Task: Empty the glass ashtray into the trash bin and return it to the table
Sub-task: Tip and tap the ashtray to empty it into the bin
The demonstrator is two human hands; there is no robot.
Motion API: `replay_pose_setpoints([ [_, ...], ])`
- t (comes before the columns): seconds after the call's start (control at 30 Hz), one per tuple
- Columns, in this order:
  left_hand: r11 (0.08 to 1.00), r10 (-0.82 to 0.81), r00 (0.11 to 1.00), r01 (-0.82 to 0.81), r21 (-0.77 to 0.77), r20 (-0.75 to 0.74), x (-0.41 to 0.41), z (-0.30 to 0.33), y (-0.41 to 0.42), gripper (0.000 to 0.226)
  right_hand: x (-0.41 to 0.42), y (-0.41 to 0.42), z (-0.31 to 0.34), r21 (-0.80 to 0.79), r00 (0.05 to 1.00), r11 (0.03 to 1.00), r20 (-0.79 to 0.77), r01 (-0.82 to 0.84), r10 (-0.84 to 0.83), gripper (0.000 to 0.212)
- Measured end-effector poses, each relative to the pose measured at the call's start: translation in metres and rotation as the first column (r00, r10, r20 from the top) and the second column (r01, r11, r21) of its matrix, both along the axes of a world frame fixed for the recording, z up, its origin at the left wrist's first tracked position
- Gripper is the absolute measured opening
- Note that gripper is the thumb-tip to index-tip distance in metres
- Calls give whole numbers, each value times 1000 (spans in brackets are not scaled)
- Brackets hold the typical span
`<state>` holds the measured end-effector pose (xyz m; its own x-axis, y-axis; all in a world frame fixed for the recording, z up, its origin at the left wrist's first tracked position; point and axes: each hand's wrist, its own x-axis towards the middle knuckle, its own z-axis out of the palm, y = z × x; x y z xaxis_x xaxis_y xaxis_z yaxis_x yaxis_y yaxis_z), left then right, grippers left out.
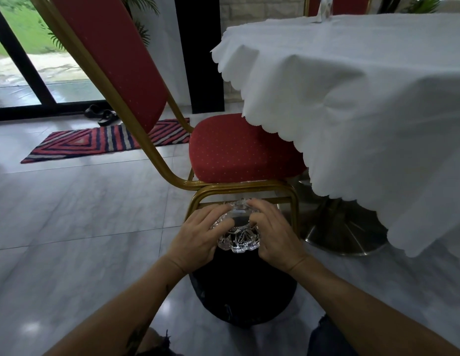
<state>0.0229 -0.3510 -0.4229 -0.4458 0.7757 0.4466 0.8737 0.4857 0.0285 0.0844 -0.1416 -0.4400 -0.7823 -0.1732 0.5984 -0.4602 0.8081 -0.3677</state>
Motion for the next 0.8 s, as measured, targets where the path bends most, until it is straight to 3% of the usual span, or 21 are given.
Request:
replay_pose_setpoints([
  [0.2, 1000, 0, 999, 0, 7, 46, 1, 0, -1, 53, 0, 1, -1, -16, 999, 1000, 53, -8, 9, 26],
  [0.3, 999, 35, 966, -43, 27, 255, 5, 0, -1, 57, 2, 2, -2, -113, 987, 993, 157, 26, -8, 42],
  [0.4, 988, 64, 878, -123, 94, 474, 11, 4, 2, 52, 5, 3, 1, -226, 944, 968, 330, 107, -27, 49],
  [0.47, 965, 21, 792, -175, 194, 610, 14, 10, 6, 45, 7, 1, 7, -314, 901, 937, 434, 155, -3, 50],
  [0.53, 922, -3, 645, -295, 252, 764, 13, 13, 7, 39, 3, 3, 7, -405, 855, 889, 518, 214, 30, 56],
  [0.67, 846, 81, 397, -512, 147, 914, 8, 7, 4, 35, -4, 5, 6, -515, 759, 790, 643, 332, 101, 53],
  [0.8, 744, -17, 159, -657, 118, 987, 8, -1, 0, 31, -5, -1, 1, -554, 713, 732, 688, 397, 134, 49],
])
